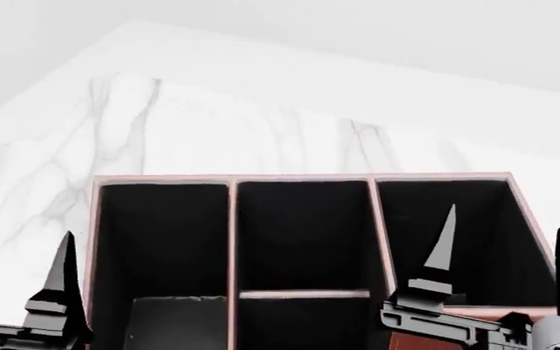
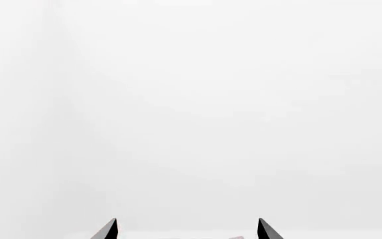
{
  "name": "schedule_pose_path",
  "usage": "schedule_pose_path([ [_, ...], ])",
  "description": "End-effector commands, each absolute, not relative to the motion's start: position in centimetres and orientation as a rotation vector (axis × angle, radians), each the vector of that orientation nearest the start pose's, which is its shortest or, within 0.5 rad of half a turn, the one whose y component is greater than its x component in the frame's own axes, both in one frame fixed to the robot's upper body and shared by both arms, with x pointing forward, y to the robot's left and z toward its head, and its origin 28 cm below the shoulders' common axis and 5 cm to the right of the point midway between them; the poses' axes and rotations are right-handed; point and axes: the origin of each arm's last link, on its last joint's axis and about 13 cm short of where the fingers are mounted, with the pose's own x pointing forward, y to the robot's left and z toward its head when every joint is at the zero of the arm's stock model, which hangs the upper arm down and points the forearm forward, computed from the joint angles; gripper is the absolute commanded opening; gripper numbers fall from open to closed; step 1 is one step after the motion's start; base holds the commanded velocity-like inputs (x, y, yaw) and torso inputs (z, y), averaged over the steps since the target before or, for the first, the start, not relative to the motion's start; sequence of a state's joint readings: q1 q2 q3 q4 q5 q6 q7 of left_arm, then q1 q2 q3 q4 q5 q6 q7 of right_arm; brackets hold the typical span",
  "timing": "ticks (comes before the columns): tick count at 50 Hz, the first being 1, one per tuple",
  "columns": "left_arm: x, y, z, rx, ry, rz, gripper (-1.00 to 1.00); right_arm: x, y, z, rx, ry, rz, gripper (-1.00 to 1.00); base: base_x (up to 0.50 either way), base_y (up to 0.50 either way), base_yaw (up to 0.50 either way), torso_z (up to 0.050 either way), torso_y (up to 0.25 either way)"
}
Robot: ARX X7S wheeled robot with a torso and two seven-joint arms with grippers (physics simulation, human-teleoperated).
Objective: Pick up the book and place it in the front compartment of the caddy.
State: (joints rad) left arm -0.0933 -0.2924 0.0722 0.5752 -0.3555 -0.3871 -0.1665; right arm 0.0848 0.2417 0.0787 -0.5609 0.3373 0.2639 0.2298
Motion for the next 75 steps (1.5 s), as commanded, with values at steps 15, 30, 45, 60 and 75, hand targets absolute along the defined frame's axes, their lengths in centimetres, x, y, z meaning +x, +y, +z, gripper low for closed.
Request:
schedule_pose_path([
  [15,16.8,21.8,14.7,0.139,0.381,-1.100,1.00,23.1,-17.8,13.5,0.042,-0.337,-0.351,1.00,0.00,0.00,0.00,0.000,0.000],
  [30,17.0,21.9,15.1,0.172,0.418,-1.186,1.00,23.1,-17.9,13.4,0.034,-0.339,-0.355,1.00,0.00,0.00,0.00,0.000,0.000],
  [45,16.8,21.8,14.4,0.196,0.451,-1.282,1.00,23.2,-17.8,13.3,0.029,-0.339,-0.351,1.00,0.00,0.00,0.00,0.000,0.000],
  [60,16.6,21.4,13.6,0.231,0.473,-1.354,1.00,23.2,-17.7,13.3,0.026,-0.340,-0.345,1.00,0.00,0.00,0.00,0.000,0.000],
  [75,17.0,21.3,12.4,0.307,0.507,-1.395,1.00,23.2,-17.7,13.3,0.023,-0.343,-0.338,1.00,0.00,0.00,0.00,0.000,0.000],
])
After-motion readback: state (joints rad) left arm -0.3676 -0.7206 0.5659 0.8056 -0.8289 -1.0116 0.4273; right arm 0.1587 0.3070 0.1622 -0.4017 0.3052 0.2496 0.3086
